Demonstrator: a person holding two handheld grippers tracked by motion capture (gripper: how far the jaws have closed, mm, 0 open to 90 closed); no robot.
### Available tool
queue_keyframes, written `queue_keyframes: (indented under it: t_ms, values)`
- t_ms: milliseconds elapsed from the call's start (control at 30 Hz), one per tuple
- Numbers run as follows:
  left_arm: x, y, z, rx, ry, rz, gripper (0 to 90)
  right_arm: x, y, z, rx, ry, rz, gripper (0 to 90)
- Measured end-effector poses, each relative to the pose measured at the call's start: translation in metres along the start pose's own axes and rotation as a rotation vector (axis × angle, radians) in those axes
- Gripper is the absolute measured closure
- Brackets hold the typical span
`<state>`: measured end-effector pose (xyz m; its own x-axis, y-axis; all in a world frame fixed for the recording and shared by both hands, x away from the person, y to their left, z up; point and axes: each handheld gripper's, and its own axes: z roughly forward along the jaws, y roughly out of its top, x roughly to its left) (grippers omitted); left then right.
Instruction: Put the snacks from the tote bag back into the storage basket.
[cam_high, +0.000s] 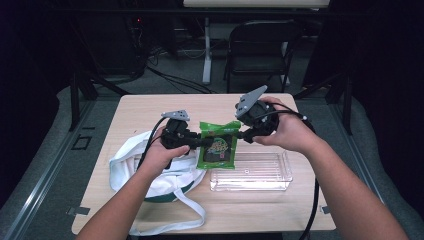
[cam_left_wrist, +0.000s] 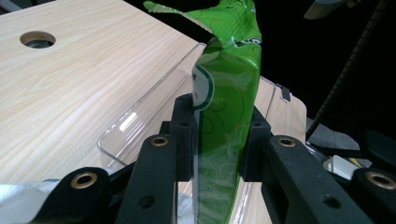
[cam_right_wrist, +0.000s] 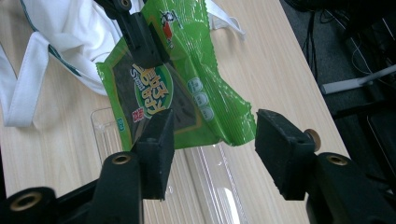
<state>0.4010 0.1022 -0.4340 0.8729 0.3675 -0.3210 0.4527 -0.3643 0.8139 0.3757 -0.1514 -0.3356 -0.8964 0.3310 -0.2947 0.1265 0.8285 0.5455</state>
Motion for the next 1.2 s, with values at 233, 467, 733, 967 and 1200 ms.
queue_keyframes:
  t_ms: [233,467,733,967,1200]
  values:
    - [-0.002,0.001,0.002,-0.003,-0.003,0.012,72.8,-0.003,0.008,0.0,0.02,0.011,-0.045,46.2]
    - [-0.005,0.001,0.004,-0.003,-0.012,0.031,72.8,-0.004,0.014,0.006,0.048,0.033,-0.063,46.2]
    - [-0.008,0.003,0.005,0.0,-0.018,0.053,72.8,-0.003,0.024,0.015,0.083,0.072,-0.108,46.9]
    - [-0.01,0.004,0.007,-0.005,-0.025,0.066,72.9,0.0,0.031,0.021,0.111,0.104,-0.126,47.6]
    - [-0.013,0.005,0.009,-0.007,-0.03,0.076,72.8,0.0,0.033,0.028,0.153,0.133,-0.129,48.2]
